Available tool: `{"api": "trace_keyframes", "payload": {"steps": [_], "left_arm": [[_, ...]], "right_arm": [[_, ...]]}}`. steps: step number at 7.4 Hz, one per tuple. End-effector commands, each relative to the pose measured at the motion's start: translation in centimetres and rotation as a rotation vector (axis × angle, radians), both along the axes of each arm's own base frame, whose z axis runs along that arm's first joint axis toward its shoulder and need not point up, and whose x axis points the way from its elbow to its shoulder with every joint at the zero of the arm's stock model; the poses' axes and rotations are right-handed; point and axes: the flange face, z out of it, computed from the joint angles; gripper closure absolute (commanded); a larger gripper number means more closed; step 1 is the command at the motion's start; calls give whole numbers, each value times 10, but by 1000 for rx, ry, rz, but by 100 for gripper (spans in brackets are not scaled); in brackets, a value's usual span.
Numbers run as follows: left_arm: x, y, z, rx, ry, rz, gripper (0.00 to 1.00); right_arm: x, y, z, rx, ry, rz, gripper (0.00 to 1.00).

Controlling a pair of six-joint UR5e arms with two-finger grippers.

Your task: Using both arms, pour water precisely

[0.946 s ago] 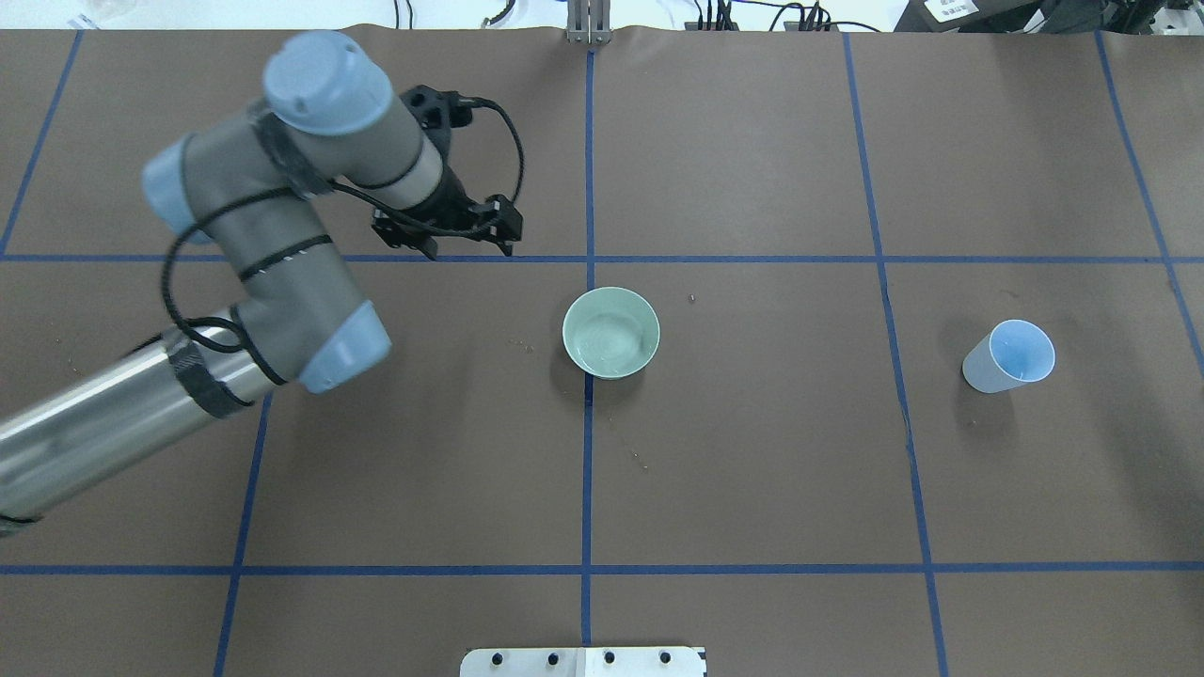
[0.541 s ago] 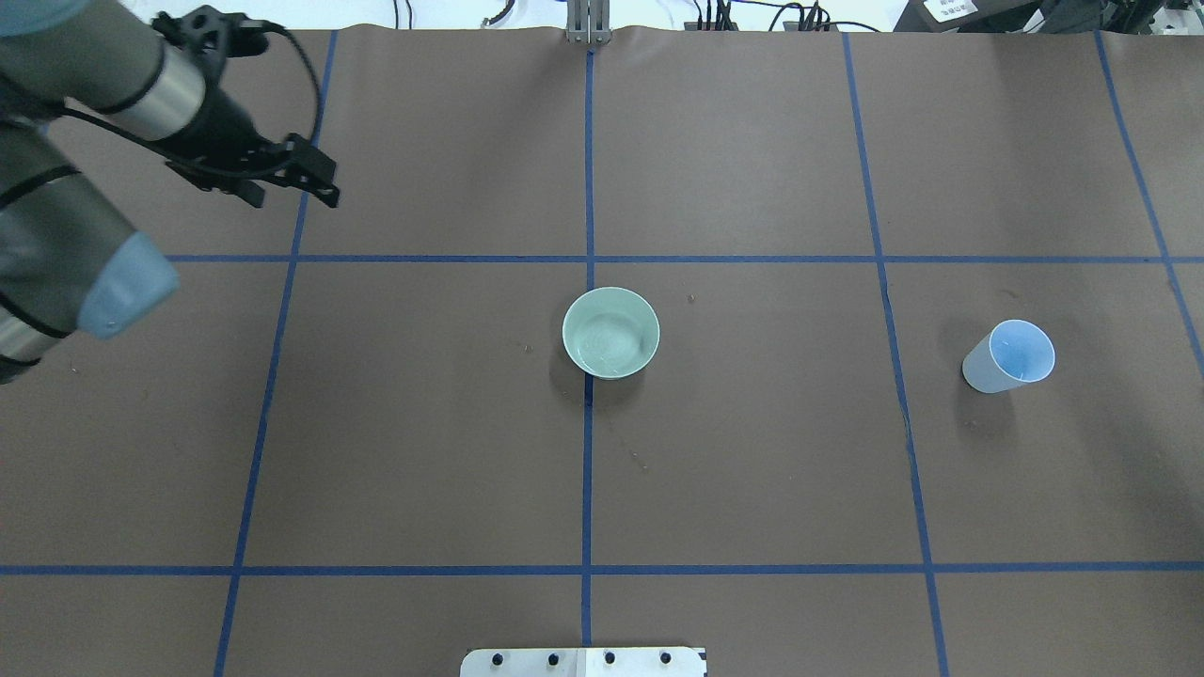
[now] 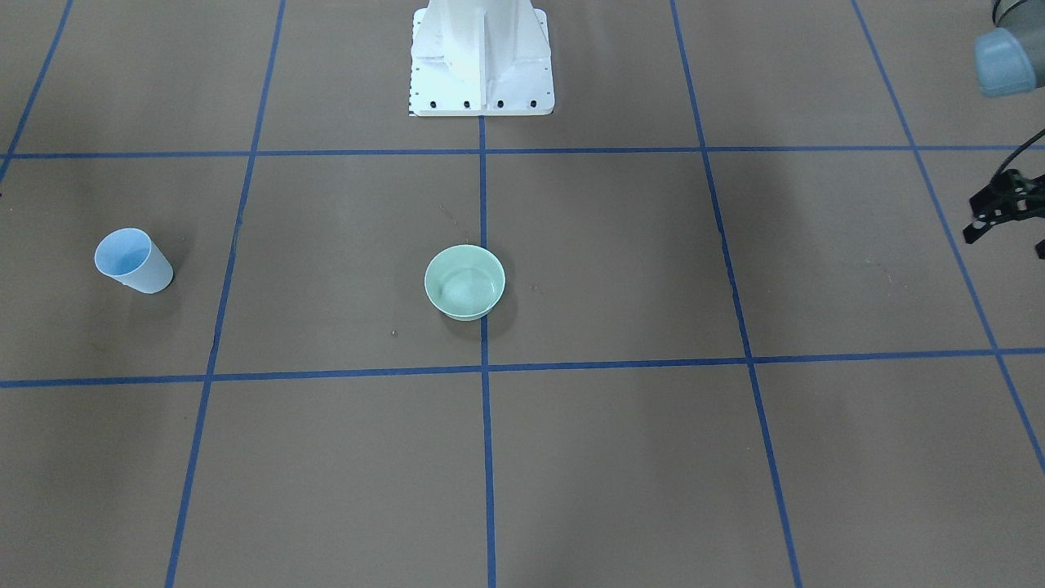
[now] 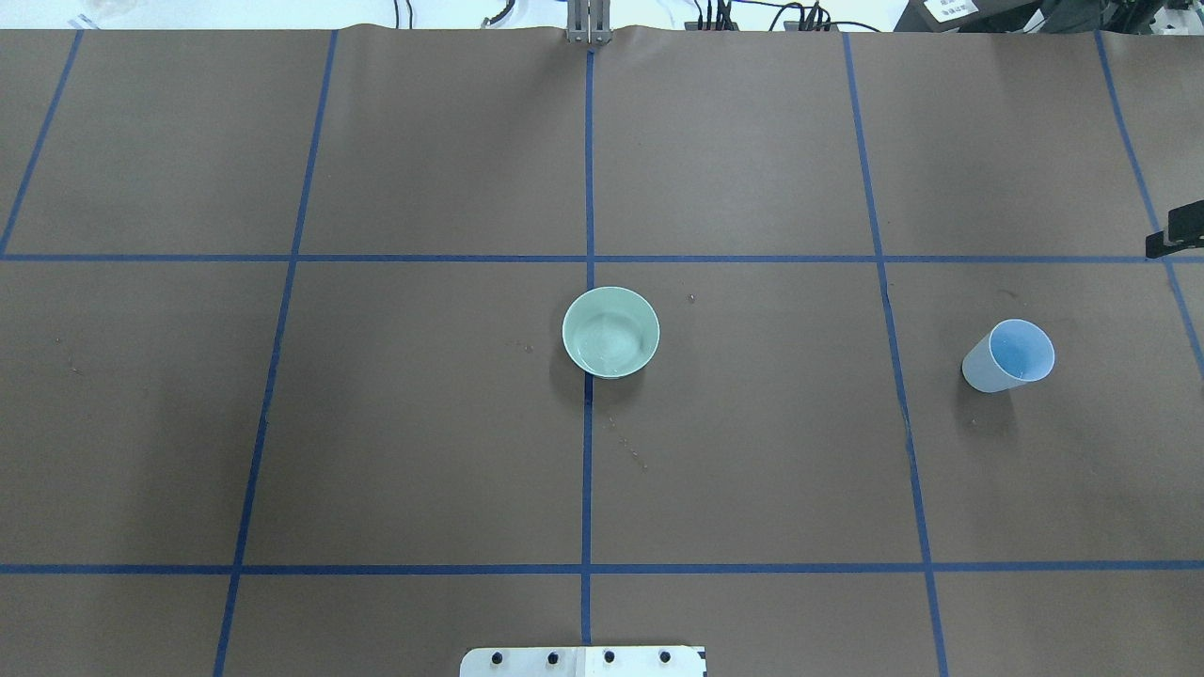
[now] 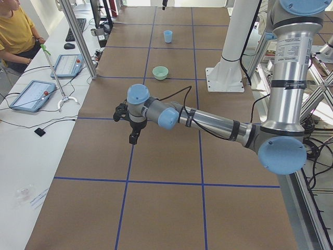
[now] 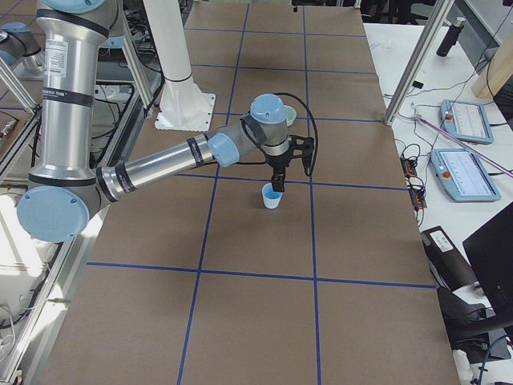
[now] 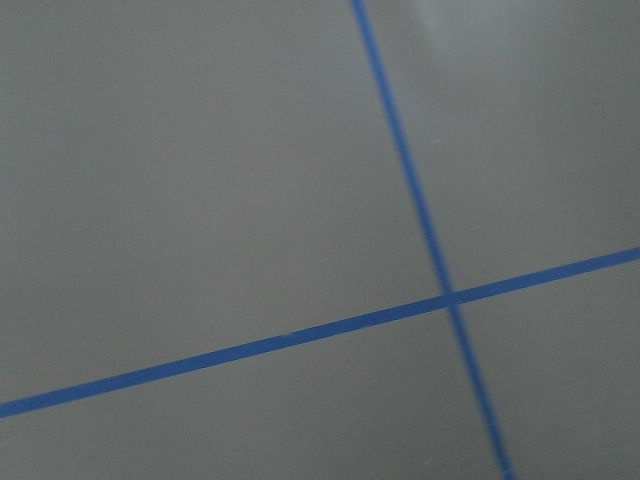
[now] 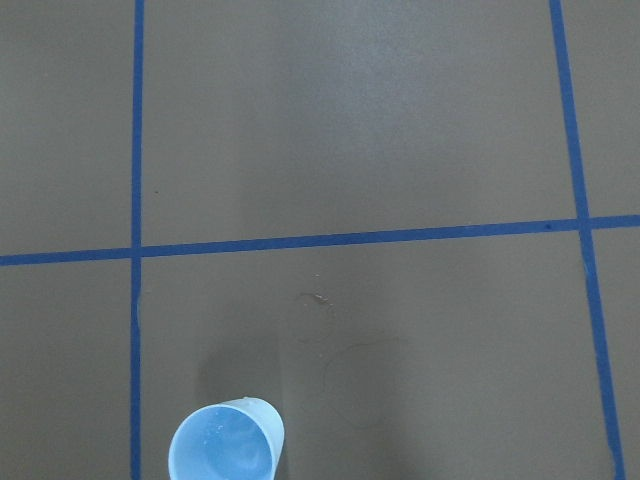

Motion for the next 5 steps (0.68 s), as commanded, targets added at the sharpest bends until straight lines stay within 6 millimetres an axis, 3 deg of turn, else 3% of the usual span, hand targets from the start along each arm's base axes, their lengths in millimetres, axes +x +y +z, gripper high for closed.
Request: {"api": "trace_keyframes", "payload": {"steps": [1,2,4,5], "left_arm": [[-63,59,63,-22,-39,-10,2],[-71,65,67,-18,-43,-14,1],[-73,66,73,-30,-43,-17,1],[-72,66,75,-33,-45,-16,1]], "right_arm": [[-89,36,-49,-28,44,154,0],[-145,57,-49,-10,114,249,0],[-239,105,-46,82,290,422,0],[-263,120,-46,124,395,503,0]]}}
